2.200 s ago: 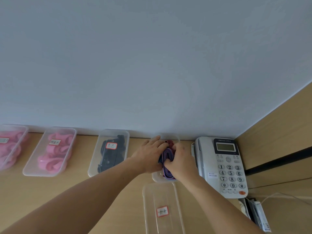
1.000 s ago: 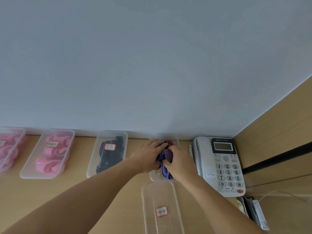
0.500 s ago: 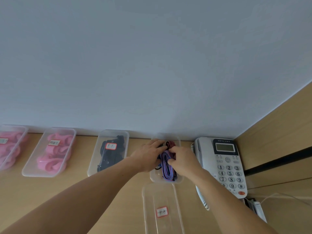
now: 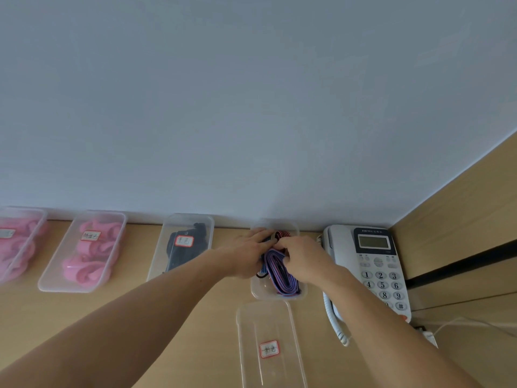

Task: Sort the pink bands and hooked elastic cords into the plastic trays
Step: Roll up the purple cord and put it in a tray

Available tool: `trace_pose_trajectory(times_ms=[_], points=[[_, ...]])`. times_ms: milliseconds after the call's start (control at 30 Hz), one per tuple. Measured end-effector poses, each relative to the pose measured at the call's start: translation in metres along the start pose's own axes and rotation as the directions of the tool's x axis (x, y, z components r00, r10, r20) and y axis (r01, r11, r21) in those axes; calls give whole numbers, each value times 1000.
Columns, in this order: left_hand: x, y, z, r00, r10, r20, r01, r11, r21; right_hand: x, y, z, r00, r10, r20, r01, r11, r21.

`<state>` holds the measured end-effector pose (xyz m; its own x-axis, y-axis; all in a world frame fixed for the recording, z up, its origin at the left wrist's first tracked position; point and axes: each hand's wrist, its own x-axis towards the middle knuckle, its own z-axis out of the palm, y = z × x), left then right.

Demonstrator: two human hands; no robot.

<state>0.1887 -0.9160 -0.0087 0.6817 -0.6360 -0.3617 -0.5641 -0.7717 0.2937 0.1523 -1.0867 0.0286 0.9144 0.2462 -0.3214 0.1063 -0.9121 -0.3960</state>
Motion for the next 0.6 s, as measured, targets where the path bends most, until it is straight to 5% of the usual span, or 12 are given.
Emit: trace_pose_trajectory(times_ms=[300, 600], points=[[2, -8, 3, 998, 12, 59, -11, 1000, -21, 7, -4, 5, 994, -100, 34, 103, 986, -127], [3, -9, -2, 997, 29, 67, -20, 991, -133, -4, 3, 12, 999, -2, -41, 9, 986, 165]])
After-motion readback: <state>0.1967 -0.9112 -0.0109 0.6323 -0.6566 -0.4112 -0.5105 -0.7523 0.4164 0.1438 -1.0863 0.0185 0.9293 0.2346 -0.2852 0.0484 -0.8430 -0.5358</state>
